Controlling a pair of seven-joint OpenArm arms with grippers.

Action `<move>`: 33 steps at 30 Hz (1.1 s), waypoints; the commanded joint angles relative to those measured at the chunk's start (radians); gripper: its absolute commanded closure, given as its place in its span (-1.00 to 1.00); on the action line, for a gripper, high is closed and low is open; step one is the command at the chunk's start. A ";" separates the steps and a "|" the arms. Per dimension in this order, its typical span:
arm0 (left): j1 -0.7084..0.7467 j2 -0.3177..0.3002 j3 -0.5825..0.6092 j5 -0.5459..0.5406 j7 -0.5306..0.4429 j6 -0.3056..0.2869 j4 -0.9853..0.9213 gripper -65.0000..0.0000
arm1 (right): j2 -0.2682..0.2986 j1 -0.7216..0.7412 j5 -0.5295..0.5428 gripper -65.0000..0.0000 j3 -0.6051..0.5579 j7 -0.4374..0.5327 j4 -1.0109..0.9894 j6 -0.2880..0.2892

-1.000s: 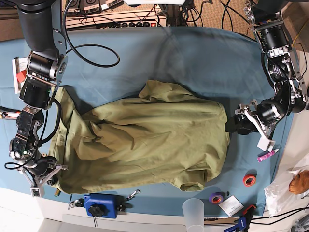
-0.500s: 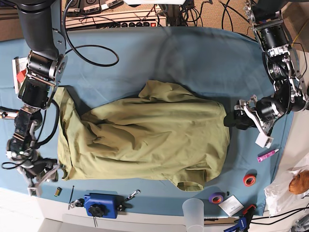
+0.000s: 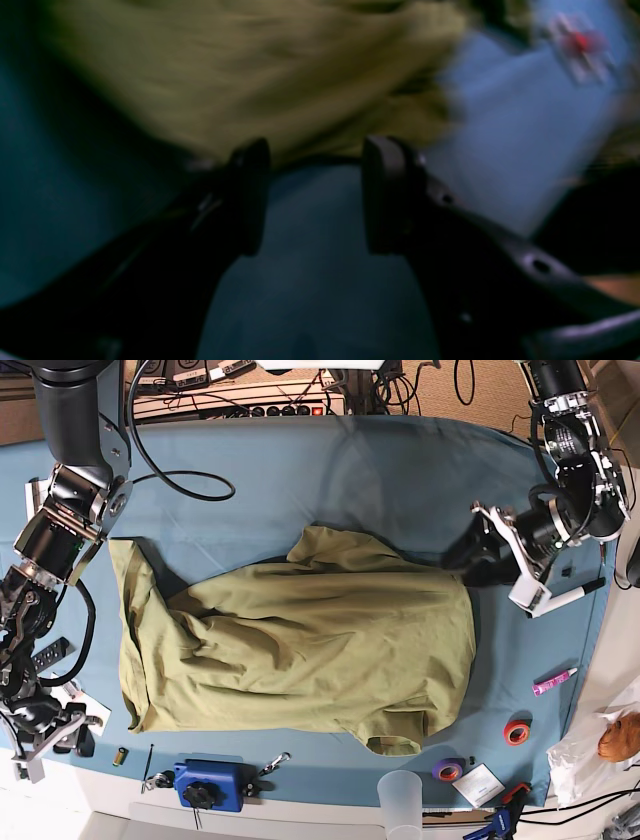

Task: Layout the t-shirt on the table in an organized manner, then fold the t-shirt properly
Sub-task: 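Move the left gripper to the shirt's collar edge and grasp it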

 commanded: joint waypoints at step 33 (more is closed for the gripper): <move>-0.044 -0.124 1.085 1.316 -0.473 0.425 0.125 0.18 | 0.299 -0.167 0.291 0.21 0.027 -0.163 0.016 0.036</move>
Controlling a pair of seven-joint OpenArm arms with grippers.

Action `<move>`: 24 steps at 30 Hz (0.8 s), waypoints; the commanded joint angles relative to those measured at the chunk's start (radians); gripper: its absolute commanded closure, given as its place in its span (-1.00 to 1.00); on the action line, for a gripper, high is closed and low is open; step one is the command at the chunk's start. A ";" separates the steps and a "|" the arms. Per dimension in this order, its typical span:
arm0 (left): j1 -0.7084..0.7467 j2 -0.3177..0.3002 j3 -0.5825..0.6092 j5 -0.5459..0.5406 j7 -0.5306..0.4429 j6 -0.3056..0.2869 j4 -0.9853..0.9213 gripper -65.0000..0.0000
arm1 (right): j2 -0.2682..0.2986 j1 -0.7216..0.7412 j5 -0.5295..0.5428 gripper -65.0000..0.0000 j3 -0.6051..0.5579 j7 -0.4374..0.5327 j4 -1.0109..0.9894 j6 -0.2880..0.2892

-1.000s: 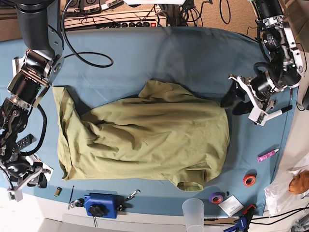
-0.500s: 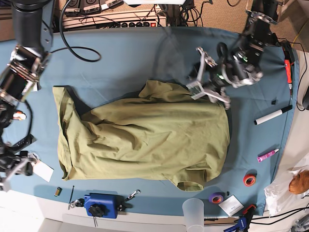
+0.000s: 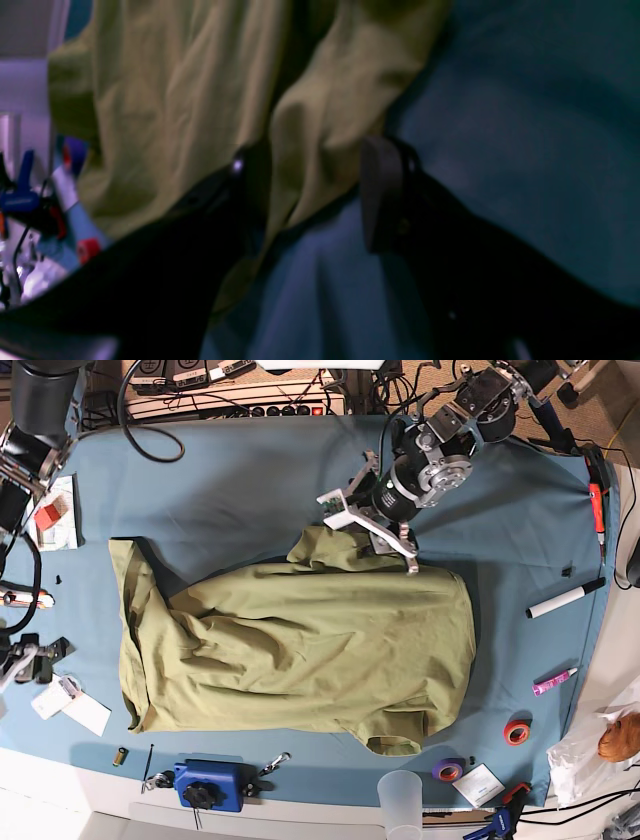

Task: Layout the t-shirt on the table in an organized manner, then fold the t-shirt properly
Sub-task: 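Move the left gripper to the shirt's collar edge and grasp it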

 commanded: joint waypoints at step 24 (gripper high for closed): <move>-0.025 0.097 -0.006 -0.013 -0.069 0.029 -0.084 0.86 | 0.024 -0.058 0.150 0.21 0.243 -0.016 0.015 0.022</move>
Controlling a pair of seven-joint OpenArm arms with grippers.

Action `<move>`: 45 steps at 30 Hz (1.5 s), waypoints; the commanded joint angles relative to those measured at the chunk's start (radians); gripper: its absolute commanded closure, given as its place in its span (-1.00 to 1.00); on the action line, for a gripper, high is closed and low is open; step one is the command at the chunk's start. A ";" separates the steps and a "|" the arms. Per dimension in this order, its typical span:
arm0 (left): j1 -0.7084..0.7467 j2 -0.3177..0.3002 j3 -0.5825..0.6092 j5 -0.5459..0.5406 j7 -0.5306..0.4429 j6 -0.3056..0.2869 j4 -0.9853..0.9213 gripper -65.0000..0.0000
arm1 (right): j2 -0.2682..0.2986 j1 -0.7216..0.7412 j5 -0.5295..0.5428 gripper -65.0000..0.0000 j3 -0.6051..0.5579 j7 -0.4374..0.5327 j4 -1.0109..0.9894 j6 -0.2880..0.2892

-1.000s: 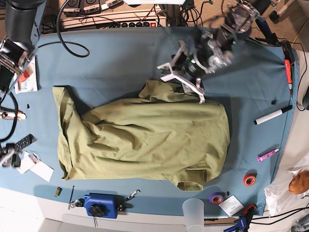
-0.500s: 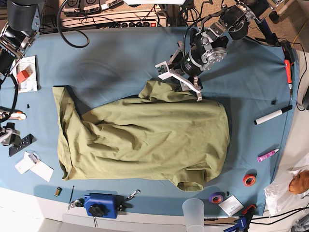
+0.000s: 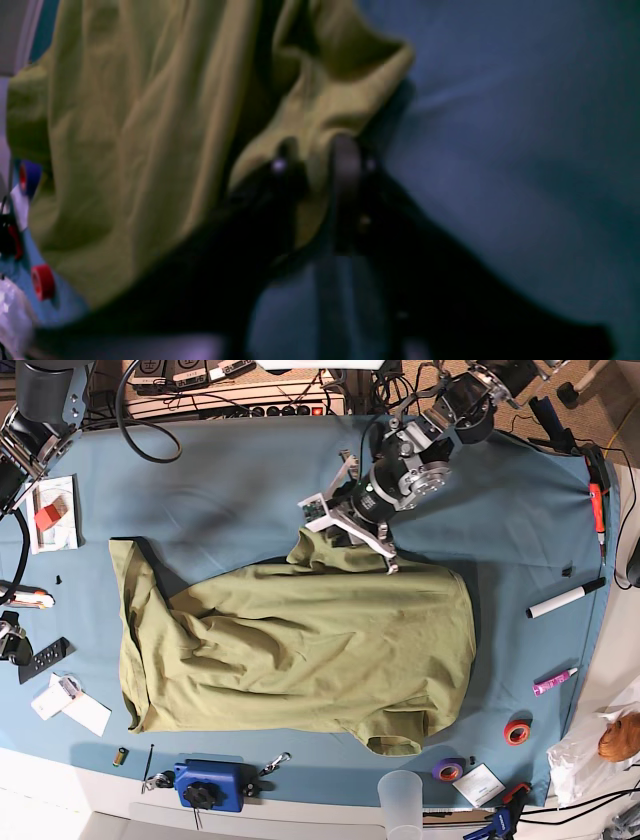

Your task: Layout the t-shirt on the table in an organized manner, then fold the t-shirt properly

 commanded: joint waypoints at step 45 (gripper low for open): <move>0.016 0.004 -0.003 0.090 0.349 0.209 0.161 1.00 | -0.246 -0.473 0.098 0.21 0.006 0.063 0.015 0.094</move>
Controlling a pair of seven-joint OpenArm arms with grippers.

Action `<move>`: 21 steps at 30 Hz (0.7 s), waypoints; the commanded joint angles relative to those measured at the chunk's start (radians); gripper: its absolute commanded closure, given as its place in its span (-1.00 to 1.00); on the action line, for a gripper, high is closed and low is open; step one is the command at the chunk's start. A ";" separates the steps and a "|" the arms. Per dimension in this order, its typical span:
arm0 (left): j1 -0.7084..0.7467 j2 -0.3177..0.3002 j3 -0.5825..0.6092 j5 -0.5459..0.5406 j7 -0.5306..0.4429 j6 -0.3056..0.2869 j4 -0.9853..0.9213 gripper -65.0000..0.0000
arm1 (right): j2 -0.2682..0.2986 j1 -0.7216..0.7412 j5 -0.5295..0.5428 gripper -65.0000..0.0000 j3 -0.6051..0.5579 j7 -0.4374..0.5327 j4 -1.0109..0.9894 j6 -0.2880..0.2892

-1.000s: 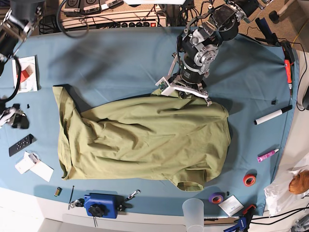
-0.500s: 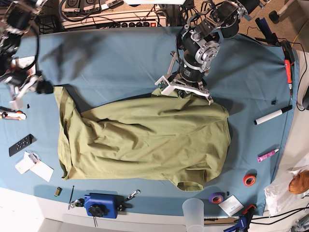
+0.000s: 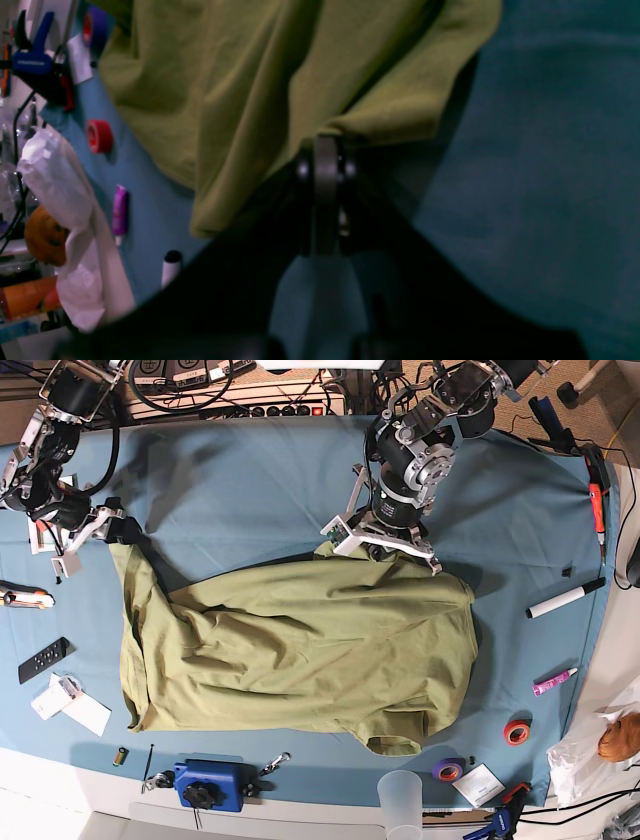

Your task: Layout the t-shirt on the table in an organized manner, then fold the t-shirt properly

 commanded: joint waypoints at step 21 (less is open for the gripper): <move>-0.008 0.003 -0.003 0.014 -0.019 0.011 0.018 1.00 | -0.003 0.077 -0.011 0.21 0.000 0.013 0.013 0.001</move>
